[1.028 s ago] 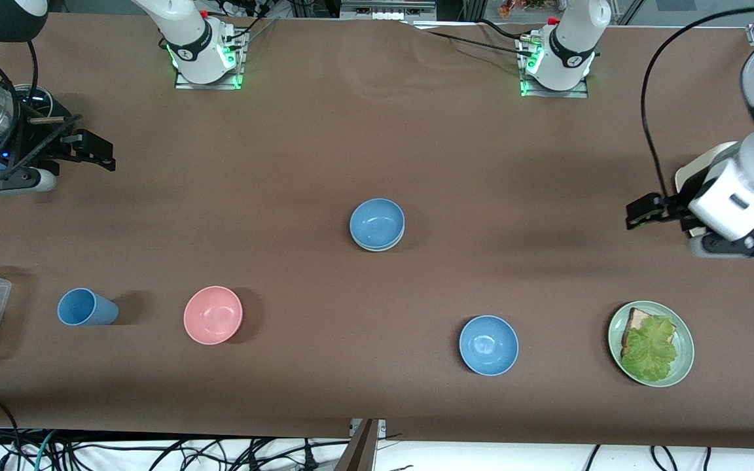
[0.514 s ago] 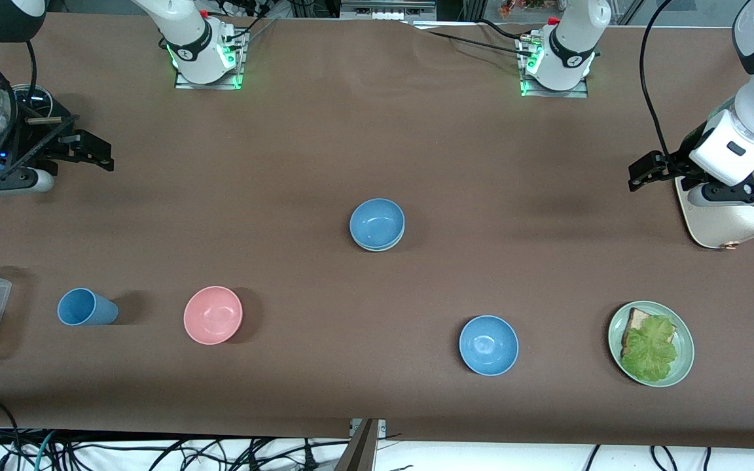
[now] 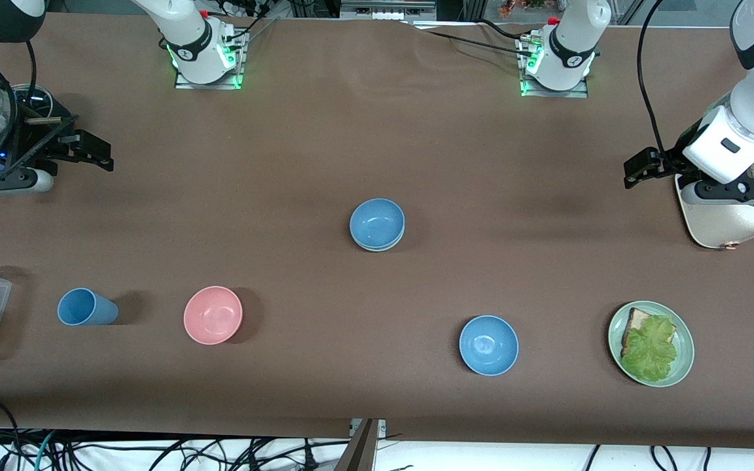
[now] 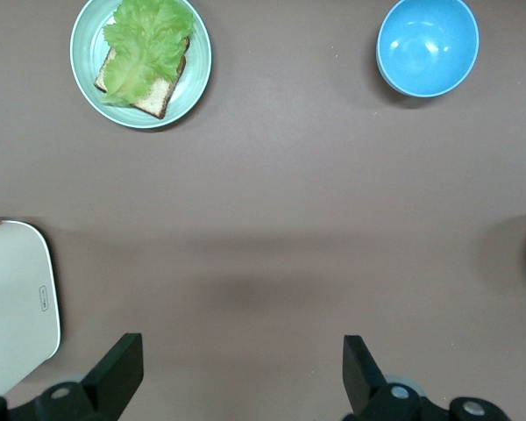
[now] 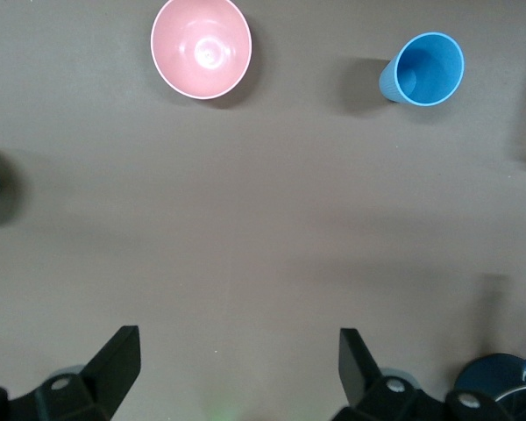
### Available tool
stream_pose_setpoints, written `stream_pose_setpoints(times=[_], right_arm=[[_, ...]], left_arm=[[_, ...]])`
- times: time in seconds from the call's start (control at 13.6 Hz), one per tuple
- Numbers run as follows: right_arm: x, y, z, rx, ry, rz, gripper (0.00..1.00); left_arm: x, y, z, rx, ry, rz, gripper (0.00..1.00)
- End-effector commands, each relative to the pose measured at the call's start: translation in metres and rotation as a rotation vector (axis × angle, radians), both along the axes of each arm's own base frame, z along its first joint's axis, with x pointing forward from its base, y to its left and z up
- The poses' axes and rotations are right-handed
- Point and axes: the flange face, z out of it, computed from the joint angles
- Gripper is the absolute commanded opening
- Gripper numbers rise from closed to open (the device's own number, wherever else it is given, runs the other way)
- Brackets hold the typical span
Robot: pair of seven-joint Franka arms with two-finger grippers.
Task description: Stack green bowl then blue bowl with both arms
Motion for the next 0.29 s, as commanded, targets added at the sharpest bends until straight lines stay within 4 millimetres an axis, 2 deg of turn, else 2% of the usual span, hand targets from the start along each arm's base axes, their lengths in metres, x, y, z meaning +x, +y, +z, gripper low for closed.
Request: stream_pose_setpoints(times=[0.0, 0.22], right_arm=[[0.0017, -0.0030, 0.0063, -0.008, -0.003, 0.010, 1.00], [0.0017, -0.0030, 0.0063, -0.008, -0.003, 0.010, 1.00]], left_arm=[[0.0045, 0.0022, 0.0057, 0.021, 0.007, -0.018, 1.00], [0.0029, 0.0056, 0.0082, 0.018, 0.006, -0.044, 1.00]])
